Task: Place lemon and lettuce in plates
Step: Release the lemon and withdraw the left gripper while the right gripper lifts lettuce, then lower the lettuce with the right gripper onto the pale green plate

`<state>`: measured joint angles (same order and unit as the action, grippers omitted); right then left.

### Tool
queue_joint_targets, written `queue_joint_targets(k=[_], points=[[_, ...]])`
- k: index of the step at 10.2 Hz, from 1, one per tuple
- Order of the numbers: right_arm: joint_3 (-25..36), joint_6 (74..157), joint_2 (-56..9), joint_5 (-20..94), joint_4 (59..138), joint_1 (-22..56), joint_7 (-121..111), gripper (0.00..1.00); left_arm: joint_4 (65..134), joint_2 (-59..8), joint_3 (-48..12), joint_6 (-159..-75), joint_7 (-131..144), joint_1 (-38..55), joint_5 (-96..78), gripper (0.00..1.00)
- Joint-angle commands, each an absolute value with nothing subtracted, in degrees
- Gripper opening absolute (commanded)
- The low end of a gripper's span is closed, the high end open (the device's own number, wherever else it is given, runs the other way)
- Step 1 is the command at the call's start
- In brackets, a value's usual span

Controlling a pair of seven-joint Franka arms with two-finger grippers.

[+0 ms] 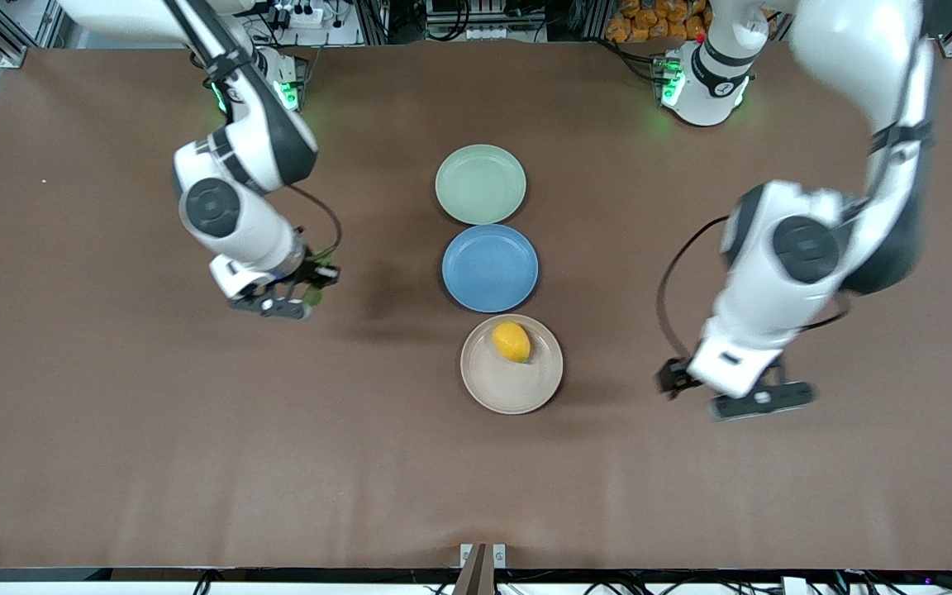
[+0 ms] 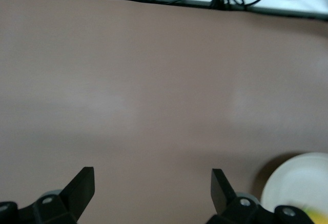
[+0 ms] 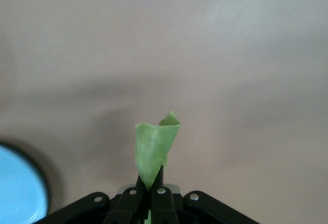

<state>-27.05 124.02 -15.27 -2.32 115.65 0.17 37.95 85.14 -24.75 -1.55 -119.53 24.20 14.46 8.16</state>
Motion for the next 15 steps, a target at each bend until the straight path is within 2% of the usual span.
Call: queue_joint_targets(k=[1, 6, 11, 15], points=[[-31.10, 124.01, -14.24, -2.28, 117.16, 1.74, 44.18, 0.00, 87.10, -16.64, -2.02, -110.52, 17.51, 10.74, 8.61, 1.00], [-32.43, 124.19, -15.90, -3.94, 117.86, 13.42, 48.86, 0.00, 87.19, -4.59, -2.02, -95.29, 15.65, 5.73, 5.81, 1.00], [-35.15, 125.51, -22.83, -10.52, 117.07, 22.14, 60.96, 0.00, 87.63, -1.67, -2.11, -93.35, 15.47, 3.16, 1.58, 1.00], [-36.21, 127.00, -31.36, -17.04, 111.99, 25.83, 71.43, 0.00, 87.63, -1.76, -2.02, -92.99, 15.12, 3.16, 1.67, 1.00]])
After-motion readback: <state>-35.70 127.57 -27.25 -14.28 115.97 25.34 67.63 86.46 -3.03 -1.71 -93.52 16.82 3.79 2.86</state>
